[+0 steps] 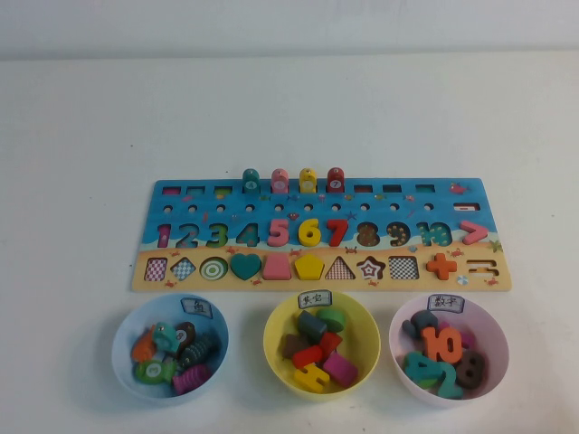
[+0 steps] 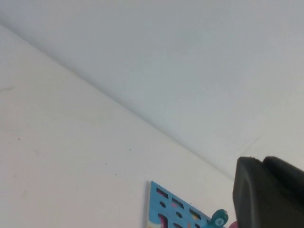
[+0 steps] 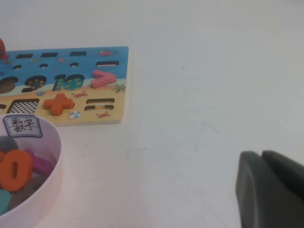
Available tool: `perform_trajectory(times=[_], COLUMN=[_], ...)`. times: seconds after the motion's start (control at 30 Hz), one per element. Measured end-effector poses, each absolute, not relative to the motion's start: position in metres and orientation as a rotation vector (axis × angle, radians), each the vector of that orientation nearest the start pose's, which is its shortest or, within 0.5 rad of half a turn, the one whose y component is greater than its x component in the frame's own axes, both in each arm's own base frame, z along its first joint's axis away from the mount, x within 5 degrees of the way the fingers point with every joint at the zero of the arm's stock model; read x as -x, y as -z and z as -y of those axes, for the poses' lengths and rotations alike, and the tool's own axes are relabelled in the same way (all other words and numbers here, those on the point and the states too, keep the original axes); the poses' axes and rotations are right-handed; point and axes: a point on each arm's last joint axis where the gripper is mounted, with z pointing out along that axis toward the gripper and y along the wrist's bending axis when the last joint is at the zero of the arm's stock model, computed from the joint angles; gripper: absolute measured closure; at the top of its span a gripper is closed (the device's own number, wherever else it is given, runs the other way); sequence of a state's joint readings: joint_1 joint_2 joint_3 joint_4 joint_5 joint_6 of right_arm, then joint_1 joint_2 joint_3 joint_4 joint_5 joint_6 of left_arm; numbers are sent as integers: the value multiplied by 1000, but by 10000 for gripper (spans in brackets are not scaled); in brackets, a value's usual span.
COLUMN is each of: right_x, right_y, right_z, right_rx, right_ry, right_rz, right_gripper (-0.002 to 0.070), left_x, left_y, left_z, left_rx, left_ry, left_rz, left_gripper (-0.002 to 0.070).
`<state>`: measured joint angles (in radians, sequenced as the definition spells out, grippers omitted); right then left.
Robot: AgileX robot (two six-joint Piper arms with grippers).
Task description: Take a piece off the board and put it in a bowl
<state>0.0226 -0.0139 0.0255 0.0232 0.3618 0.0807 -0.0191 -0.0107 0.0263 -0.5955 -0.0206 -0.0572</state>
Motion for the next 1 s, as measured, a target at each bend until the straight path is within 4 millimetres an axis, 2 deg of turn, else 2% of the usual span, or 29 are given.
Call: perform_trajectory(times=[0.1, 0.17, 0.23, 0.3, 0.47, 0.5, 0.63, 0.77, 0.9, 1.0], right_x=[-53, -53, -53, -53, -53, -53, -53, -53, -53, -53], right_y=[-173, -173, -173, -173, -173, -173, -173, -173, -173, -173], right_z=[-2, -2, -2, -2, -2, -2, -2, -2, -2, -2], right_rx=[-68, -68, -68, -68, -68, -68, -68, -68, -68, -68], right_ry=[-94, -94, -94, -94, -94, -94, -94, -94, -94, -94], right_rz=[-1857, -1857, -1857, -1857, -1857, -1857, -1857, -1857, -1857, -1857], right_gripper=[694, 694, 694, 694, 694, 694, 694, 694, 694, 694], left_x=[-56, -56, -55, -57, -74, -82, -116, -161, -202, -229], left_y=[-205, -204, -212, -228, -292, -308, -347, -379, -387, -383], left_z=[1, 6, 12, 15, 16, 15, 8, 7, 19, 40], left_rx=[480, 450, 382, 312, 110, 64, -43, -159, -276, -387], left_ry=[545, 566, 560, 518, 314, 252, 93, 18, 3, 17], left_rz=[-1446, -1525, -1628, -1745, -2093, -2192, -2458, -2562, -2595, -2627], left_gripper=[679, 680, 680, 680, 680, 680, 680, 680, 680, 680])
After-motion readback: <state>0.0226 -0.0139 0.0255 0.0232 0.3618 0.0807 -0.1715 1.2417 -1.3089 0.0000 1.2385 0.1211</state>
